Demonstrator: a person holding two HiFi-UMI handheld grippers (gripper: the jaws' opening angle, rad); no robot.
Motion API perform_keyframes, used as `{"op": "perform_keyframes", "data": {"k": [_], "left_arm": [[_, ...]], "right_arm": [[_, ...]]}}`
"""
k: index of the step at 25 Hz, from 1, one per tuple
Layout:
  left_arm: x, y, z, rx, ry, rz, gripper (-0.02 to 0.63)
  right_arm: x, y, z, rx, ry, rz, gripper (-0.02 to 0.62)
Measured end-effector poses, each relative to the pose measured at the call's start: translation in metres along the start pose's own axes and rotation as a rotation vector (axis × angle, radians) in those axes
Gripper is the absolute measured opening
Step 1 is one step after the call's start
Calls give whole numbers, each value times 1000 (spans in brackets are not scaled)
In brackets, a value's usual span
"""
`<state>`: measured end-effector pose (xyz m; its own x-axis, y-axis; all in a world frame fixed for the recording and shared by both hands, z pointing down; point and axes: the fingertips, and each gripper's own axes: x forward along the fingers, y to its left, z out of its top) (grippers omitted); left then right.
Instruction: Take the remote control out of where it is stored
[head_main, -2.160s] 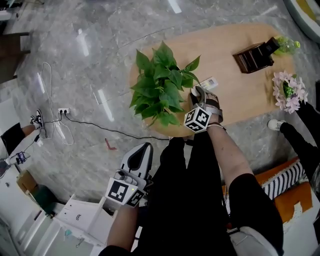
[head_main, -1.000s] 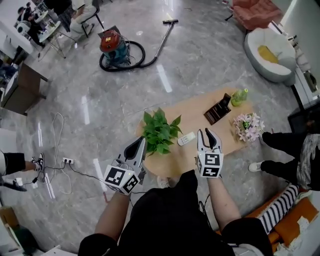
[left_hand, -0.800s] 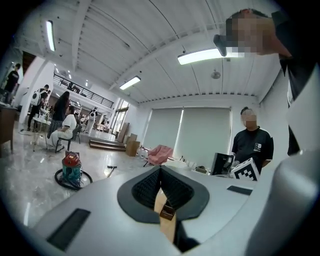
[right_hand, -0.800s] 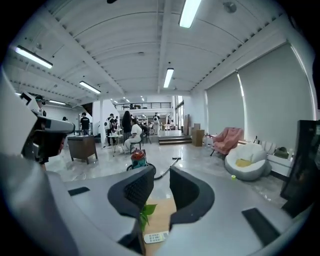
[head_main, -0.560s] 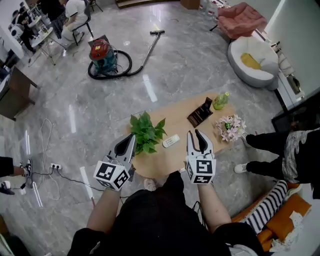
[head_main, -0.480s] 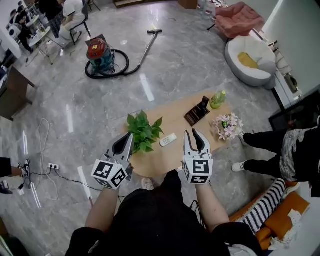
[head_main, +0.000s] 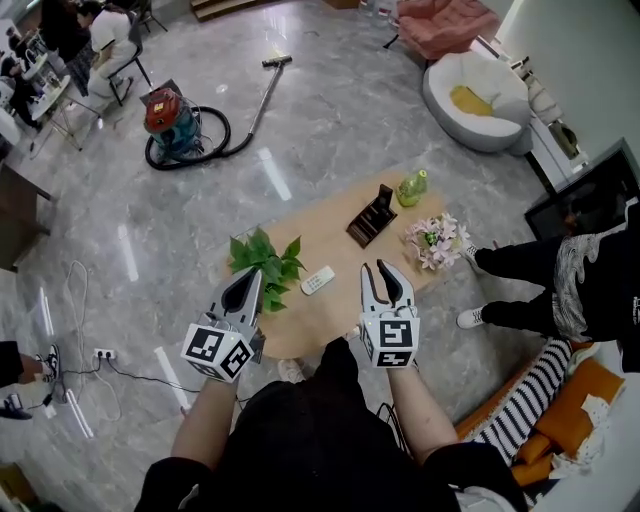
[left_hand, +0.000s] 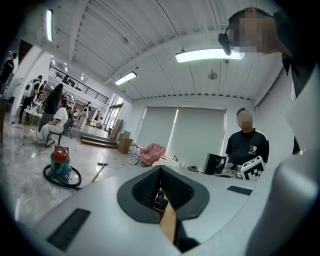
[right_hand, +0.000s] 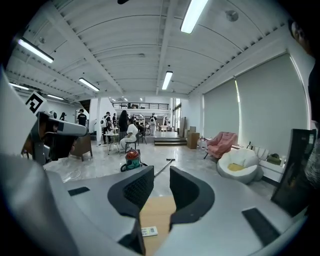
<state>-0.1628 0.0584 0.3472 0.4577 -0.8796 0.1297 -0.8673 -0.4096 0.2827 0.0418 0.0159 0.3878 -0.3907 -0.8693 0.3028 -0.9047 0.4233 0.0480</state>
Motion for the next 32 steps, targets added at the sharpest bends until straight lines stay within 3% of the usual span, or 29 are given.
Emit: {"op": "perform_keyframes", "data": {"k": [10,20,32], "left_arm": [[50,-15,-11,-18,36,-40,8],[129,-28,-41,-44,105,-98,8],[232,-21,-95,-61,234,-105,8]], "right_arm": [[15,-49,-10,22,56,-29,104],[55,-126,-58,46,178,-65,104],[148,-179,-130,17,350,41,106]]}}
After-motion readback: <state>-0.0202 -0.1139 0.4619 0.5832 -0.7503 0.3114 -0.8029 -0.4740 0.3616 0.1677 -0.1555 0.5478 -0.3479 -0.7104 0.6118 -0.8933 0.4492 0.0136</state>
